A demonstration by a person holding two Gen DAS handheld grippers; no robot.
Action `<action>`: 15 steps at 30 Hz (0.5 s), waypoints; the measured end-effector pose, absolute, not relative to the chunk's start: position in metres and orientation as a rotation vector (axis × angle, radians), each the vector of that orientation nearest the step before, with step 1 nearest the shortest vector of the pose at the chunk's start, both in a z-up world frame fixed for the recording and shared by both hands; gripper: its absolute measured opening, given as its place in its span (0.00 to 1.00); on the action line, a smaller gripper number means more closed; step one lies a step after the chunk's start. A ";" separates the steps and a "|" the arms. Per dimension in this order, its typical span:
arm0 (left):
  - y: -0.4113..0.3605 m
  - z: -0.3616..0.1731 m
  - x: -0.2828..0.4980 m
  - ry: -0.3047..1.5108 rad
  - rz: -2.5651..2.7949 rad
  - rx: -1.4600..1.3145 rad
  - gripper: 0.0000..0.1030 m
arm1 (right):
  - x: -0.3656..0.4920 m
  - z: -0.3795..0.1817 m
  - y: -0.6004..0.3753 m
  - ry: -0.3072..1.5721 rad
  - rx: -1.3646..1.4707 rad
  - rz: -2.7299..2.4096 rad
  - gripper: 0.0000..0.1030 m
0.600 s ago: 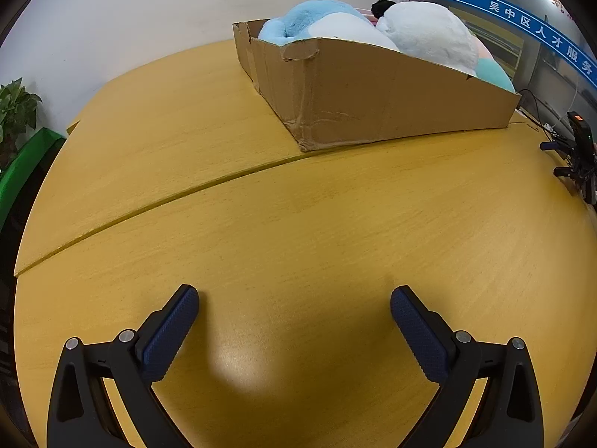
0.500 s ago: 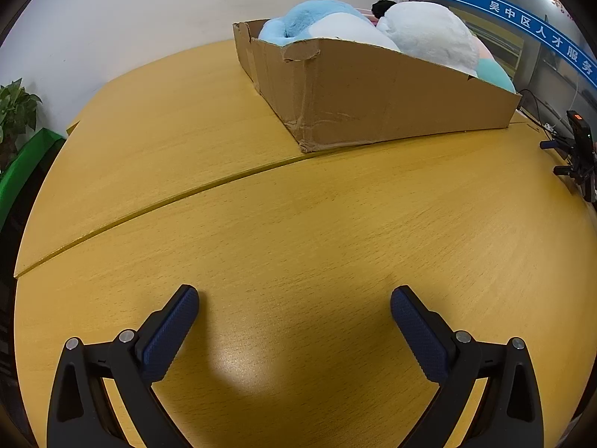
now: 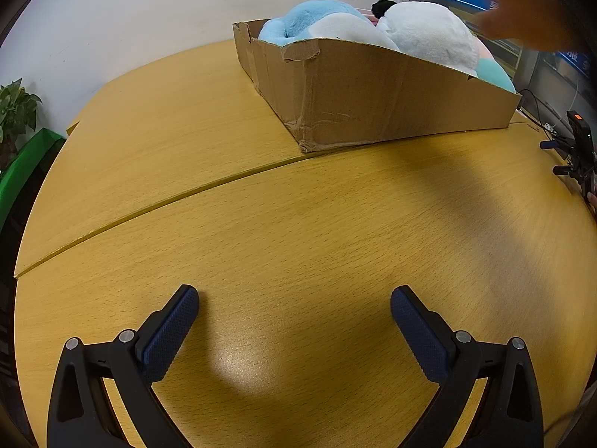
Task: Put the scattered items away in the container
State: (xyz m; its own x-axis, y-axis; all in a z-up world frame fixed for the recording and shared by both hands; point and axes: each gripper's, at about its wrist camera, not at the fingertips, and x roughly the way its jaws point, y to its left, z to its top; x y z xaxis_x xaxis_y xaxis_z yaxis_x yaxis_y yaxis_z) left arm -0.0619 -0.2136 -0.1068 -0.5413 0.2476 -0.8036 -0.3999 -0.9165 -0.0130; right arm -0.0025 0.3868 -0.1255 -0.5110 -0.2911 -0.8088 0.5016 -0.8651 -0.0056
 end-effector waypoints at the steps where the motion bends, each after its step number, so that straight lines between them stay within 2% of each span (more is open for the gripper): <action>1: -0.215 -0.107 -0.062 0.243 2.461 -1.244 1.00 | -0.002 -0.126 0.387 0.331 1.204 -2.368 1.00; 15: -0.217 -0.109 -0.063 0.243 2.459 -1.243 1.00 | -0.003 -0.126 0.387 0.339 1.197 -2.353 1.00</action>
